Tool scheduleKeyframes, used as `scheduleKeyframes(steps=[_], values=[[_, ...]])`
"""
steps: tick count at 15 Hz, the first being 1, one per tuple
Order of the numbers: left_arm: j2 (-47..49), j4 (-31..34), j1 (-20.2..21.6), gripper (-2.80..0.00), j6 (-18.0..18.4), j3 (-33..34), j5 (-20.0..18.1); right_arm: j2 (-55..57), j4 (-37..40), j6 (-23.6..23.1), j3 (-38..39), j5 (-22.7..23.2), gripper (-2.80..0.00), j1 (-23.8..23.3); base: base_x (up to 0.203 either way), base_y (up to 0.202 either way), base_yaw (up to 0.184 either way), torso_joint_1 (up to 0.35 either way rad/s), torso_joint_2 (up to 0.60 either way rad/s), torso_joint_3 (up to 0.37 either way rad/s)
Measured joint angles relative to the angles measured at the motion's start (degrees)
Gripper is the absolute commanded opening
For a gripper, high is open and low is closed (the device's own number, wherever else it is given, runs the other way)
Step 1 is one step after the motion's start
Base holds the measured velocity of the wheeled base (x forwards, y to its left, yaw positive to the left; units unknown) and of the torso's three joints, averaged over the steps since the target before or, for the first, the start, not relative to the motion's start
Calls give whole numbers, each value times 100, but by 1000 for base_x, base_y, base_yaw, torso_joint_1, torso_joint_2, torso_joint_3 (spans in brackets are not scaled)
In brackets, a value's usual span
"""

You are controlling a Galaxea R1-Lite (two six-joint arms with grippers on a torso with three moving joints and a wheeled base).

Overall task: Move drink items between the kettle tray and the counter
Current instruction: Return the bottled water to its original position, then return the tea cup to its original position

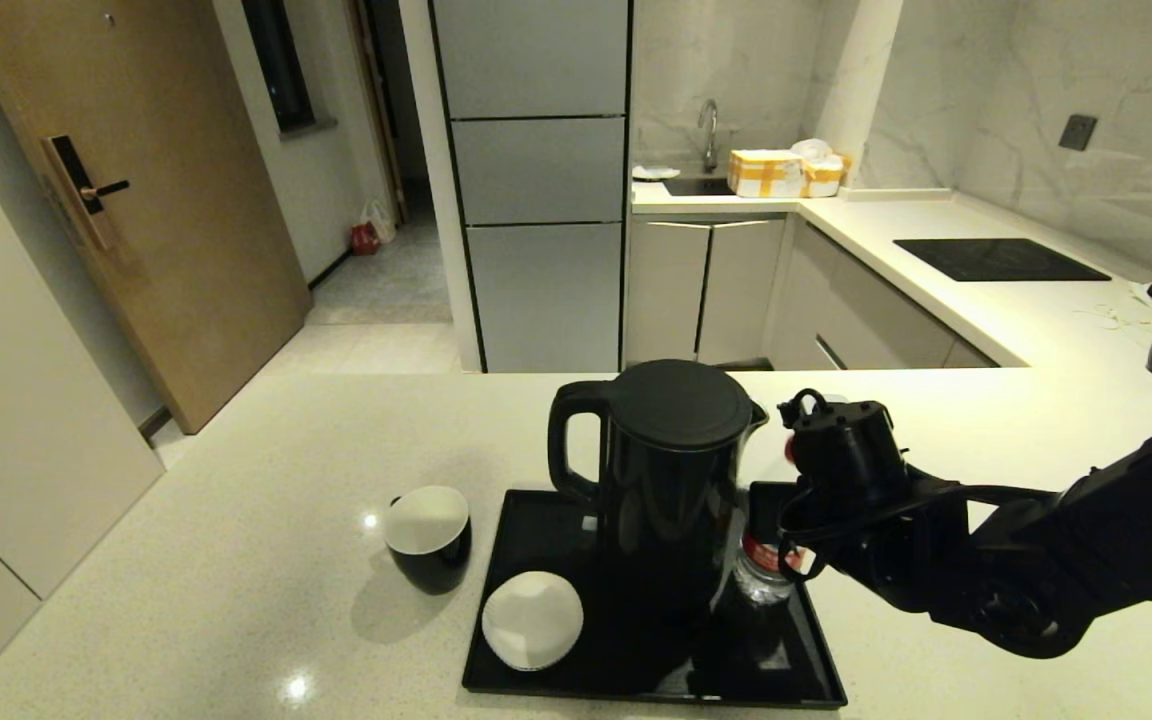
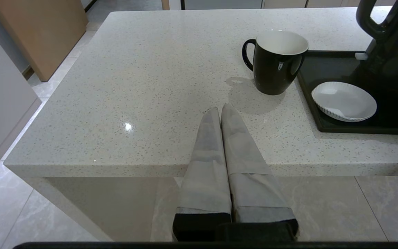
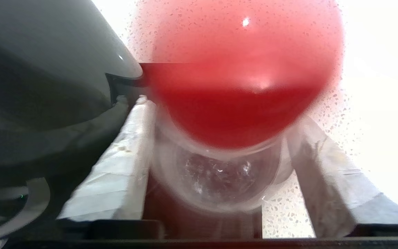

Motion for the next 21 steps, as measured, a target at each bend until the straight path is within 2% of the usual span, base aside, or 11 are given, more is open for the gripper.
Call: scheduleKeyframes(steps=[8, 12, 13, 18, 21], values=[[0, 0, -2, -280, 1, 0, 0, -317, 42, -4, 245, 36, 0, -1, 0, 0, 0, 0, 0, 0], [0, 0, 0, -280, 0, 0, 0, -1011, 503, -6, 447, 136, 0, -123, 0, 0, 0, 0, 0, 0], [0, 0, 0, -280, -1, 0, 0, -1252, 678, -9, 487, 155, -280, -173, 0, 0, 0, 0, 0, 0], [0, 0, -4, -280, 1, 0, 0, -3091, 1884, -3, 602, 237, -280, -533, 0, 0, 0, 0, 0, 0], [0, 0, 0, -280, 1, 0, 0, -4654, 3345, 36, 256, 198, -280, -801, 0, 0, 0, 0, 0, 0]])
